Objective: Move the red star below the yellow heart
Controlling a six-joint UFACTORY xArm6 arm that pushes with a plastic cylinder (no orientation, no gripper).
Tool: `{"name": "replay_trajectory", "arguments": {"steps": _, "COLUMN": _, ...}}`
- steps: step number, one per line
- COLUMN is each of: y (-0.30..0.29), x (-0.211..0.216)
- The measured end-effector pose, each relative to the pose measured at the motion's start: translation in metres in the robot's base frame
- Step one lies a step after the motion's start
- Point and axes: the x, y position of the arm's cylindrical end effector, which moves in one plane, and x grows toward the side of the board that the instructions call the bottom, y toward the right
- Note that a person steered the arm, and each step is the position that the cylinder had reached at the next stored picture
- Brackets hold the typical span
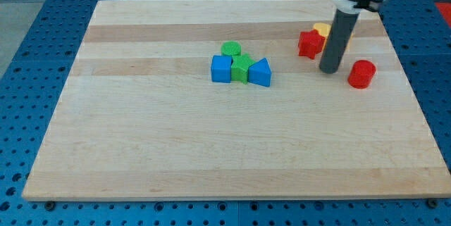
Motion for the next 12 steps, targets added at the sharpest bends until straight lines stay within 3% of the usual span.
{"name": "replay_trajectory", "arguments": {"steps": 4, "y": -0.061, "x": -0.031}}
{"name": "replay_trajectory", "arguments": {"steps": 6, "y": -0.063, "x": -0.058}}
{"name": "replay_trajectory", "arguments": {"steps": 11, "y": -0.019, "x": -0.056}}
{"name": "replay_trajectory", "arguments": {"steps": 12, "y": -0.025, "x": -0.075}}
